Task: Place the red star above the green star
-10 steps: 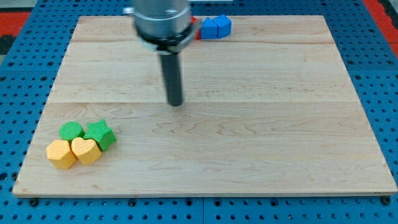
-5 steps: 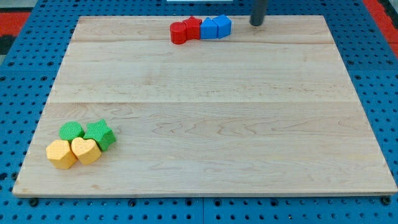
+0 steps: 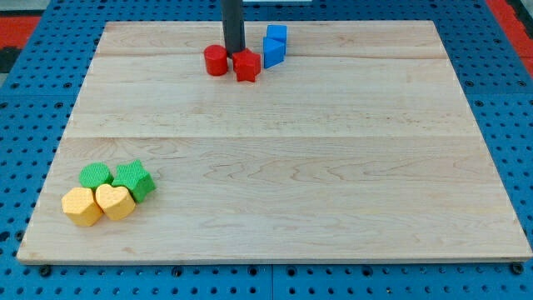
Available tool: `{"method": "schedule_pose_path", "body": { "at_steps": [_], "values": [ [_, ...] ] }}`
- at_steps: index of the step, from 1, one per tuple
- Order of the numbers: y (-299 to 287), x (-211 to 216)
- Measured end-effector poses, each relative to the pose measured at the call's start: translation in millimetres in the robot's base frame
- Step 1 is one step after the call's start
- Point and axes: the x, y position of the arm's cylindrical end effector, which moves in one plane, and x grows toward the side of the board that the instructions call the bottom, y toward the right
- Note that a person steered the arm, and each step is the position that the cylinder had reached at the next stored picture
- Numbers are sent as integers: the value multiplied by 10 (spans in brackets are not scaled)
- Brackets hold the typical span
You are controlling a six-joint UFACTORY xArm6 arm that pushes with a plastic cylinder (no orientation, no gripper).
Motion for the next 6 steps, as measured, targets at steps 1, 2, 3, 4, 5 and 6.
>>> {"method": "schedule_pose_path", "body": {
  "at_steps": [1,2,3,4,5,6],
  "values": [
    [284,166],
    [391,134],
    [513,161],
    [537,548],
    [43,732],
    [22,738]
  ]
}}
